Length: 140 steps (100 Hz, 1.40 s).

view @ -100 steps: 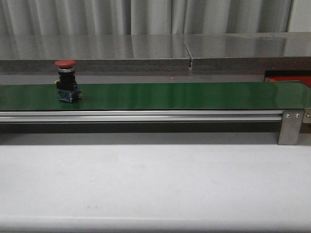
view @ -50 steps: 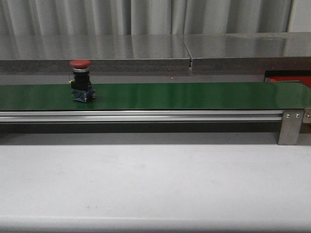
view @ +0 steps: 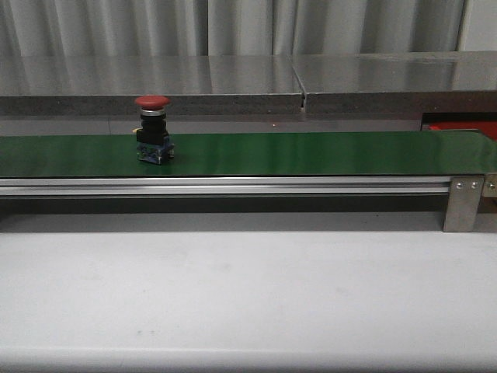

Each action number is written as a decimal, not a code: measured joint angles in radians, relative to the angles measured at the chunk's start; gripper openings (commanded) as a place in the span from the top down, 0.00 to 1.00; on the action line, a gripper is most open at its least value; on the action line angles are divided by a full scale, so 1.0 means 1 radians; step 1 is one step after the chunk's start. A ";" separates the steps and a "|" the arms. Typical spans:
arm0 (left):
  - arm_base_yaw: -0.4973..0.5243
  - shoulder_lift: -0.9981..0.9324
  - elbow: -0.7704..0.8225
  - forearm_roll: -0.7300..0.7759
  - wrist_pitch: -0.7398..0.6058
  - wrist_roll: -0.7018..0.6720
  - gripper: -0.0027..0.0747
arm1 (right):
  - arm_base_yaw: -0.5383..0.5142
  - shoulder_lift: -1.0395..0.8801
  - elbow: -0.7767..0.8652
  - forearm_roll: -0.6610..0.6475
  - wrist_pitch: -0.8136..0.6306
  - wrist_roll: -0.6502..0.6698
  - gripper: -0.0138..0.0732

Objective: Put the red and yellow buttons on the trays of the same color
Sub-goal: 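Set the yellow button on the belt and release the left gripper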

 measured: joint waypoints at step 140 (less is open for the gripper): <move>-0.068 0.012 -0.035 -0.047 -0.092 0.065 0.12 | 0.000 0.000 0.000 0.000 -0.002 0.000 0.98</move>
